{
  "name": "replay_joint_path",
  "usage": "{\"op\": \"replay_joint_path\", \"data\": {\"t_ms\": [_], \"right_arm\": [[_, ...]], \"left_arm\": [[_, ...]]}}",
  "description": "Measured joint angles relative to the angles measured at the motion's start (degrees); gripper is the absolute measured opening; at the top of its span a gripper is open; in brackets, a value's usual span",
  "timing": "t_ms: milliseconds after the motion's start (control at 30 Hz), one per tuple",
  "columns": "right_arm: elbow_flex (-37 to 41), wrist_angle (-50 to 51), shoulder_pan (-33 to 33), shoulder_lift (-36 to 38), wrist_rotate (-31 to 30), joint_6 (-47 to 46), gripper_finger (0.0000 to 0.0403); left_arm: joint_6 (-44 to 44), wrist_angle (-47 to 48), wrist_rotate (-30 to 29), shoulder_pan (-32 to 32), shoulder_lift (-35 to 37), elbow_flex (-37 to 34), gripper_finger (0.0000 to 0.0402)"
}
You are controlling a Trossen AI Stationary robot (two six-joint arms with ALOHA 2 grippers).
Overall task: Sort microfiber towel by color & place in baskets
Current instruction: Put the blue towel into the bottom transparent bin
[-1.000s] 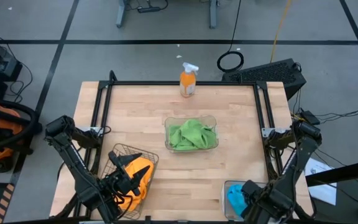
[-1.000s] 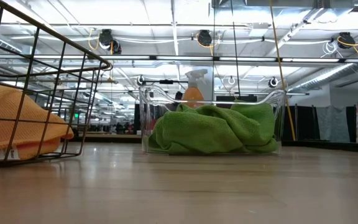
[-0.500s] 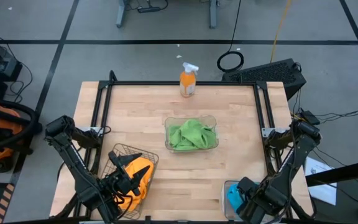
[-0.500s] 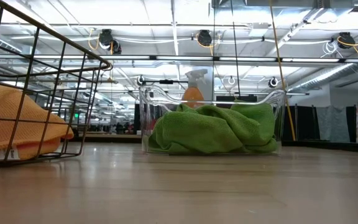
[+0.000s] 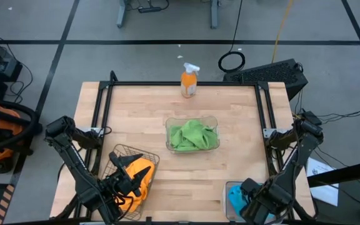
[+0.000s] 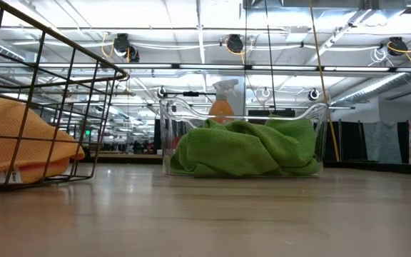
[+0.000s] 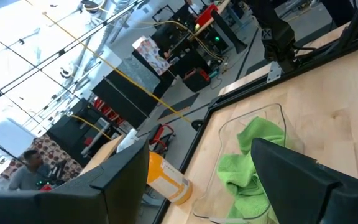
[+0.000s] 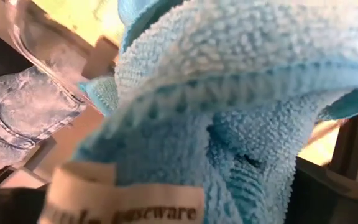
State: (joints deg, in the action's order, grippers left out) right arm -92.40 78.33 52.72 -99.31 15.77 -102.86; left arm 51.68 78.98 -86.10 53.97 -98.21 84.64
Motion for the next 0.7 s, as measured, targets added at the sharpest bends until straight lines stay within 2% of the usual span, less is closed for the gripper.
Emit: {"op": "replay_joint_path", "data": {"t_ms": [200, 333, 567, 700], "right_arm": [[0.1, 1.2, -1.9, -2.5, -5.6, 7.8, 0.0314], [0.1, 1.3, -2.6, -5.3, -4.8, 11.6, 0.0314], [0.1, 1.0, -0.9, -7.8, 1.9, 10.3, 0.0314], [0.1, 4.5, -0.1, -7.4, 0.6, 9.3, 0.0314]], "left_arm": [[0.0, 0.0, -0.2, 0.0, 0.0, 0.0, 0.0288], [0.0, 0.0, -0.2, 0.0, 0.0, 0.0, 0.0288], [0.1, 0.0, -0.3, 0.0, 0.0, 0.0, 0.0288], [0.1, 0.0, -0.8, 0.0, 0.0, 0.0, 0.0288]]}}
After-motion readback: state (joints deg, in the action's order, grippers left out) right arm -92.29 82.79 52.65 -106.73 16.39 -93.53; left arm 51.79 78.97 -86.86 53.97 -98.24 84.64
